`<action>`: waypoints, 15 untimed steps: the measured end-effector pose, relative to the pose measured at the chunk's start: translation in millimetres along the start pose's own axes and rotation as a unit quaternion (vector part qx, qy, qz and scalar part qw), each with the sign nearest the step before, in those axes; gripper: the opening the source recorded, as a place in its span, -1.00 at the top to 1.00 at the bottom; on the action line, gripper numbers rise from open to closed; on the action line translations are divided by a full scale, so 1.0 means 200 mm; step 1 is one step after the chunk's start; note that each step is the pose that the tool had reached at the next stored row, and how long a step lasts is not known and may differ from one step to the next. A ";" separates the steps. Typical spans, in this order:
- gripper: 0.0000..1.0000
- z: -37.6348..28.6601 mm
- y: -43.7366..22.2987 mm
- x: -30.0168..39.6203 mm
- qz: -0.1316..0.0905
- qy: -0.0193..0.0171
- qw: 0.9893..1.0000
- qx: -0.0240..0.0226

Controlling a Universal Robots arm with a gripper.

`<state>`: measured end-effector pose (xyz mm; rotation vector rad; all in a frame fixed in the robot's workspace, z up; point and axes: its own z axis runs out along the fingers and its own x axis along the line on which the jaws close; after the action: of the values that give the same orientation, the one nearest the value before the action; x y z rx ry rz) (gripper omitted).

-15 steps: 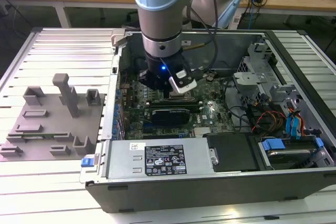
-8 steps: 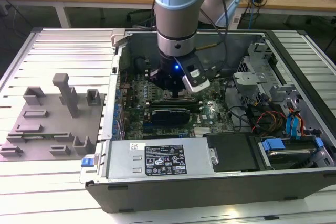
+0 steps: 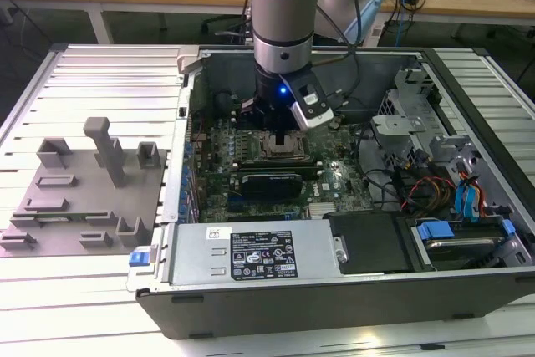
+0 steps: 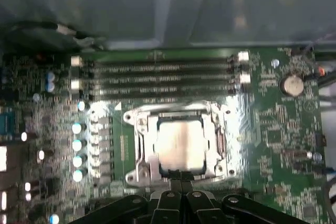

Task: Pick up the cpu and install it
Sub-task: 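Install the second cpu locking lever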

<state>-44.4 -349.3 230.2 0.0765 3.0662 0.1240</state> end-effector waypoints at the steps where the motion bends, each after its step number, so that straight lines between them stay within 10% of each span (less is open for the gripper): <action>1: 0.79 0.002 0.021 -0.001 0.000 0.000 1.000 0.000; 15: 0.79 -0.016 0.036 -0.051 -0.001 0.002 1.000 0.008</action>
<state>-34.0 -343.0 234.8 0.0757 3.0707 0.1009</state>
